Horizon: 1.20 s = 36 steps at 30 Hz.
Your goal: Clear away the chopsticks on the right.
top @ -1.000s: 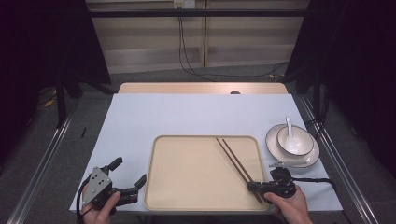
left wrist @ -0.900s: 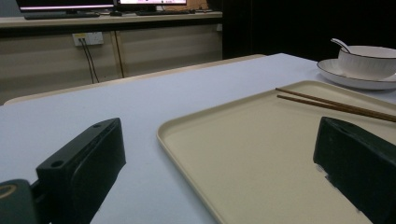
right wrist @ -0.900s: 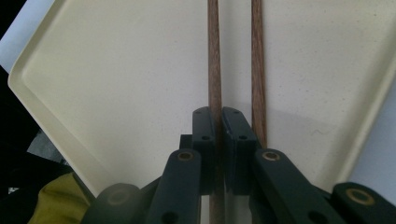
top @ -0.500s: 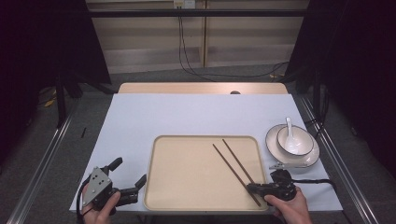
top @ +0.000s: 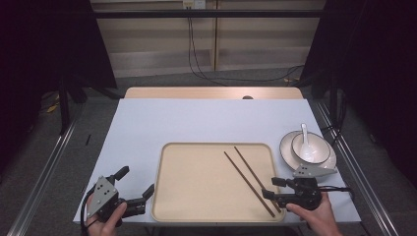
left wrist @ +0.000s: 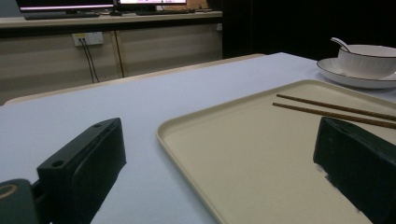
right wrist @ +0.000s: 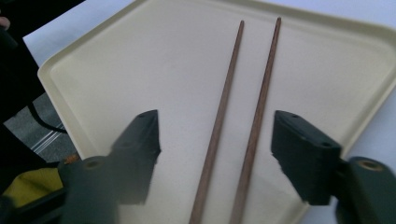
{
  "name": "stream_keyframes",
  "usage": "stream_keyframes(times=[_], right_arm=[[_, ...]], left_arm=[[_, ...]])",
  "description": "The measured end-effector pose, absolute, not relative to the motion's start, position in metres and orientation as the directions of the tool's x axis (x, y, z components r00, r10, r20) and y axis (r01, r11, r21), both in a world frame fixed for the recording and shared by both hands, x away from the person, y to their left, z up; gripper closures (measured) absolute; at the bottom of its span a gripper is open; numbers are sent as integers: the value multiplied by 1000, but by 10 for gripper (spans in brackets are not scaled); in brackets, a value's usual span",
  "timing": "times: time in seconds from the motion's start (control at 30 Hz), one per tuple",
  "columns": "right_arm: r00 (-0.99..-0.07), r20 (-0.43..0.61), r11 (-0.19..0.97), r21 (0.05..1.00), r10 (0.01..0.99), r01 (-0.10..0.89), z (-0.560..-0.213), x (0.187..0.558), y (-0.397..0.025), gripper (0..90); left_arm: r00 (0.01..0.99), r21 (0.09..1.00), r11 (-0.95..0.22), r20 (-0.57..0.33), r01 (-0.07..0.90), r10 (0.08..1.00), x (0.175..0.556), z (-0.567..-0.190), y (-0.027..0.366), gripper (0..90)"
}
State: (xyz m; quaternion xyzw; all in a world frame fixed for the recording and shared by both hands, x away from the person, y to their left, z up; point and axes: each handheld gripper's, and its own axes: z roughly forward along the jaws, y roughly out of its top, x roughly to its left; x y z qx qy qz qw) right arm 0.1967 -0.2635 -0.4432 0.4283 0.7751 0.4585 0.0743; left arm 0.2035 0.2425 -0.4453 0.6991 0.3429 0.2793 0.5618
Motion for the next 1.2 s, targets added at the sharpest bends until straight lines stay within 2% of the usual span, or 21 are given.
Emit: stream_keyframes(times=[0.13,0.27,0.37,0.43,0.6,0.77,0.97,1.2], right_arm=[[-680,203,274,806,705,525,-436,195,-279,87],[-693,213,249,828,689,502,-436,191,-304,39],[-654,212,204,841,726,500,-435,188,-324,44],[-620,160,206,855,768,476,-434,184,-334,47],[-569,113,148,908,815,392,-430,168,-356,26],[-504,121,83,928,855,363,-433,152,-375,15],[-487,105,89,929,867,359,-435,139,-379,17],[-493,107,96,925,863,368,-439,142,-379,20]], left_arm=[[603,977,-131,4,168,798,202,-445,243,23],[606,977,-128,-2,172,796,201,-445,240,22],[619,975,-139,3,172,785,198,-445,237,21],[617,974,-144,6,174,787,197,-445,236,21],[604,977,-111,-22,183,796,190,-445,236,18],[604,980,-112,-11,166,797,181,-444,237,17],[596,982,-109,-5,155,803,181,-443,241,15],[587,983,-92,-18,156,809,184,-443,246,14]])
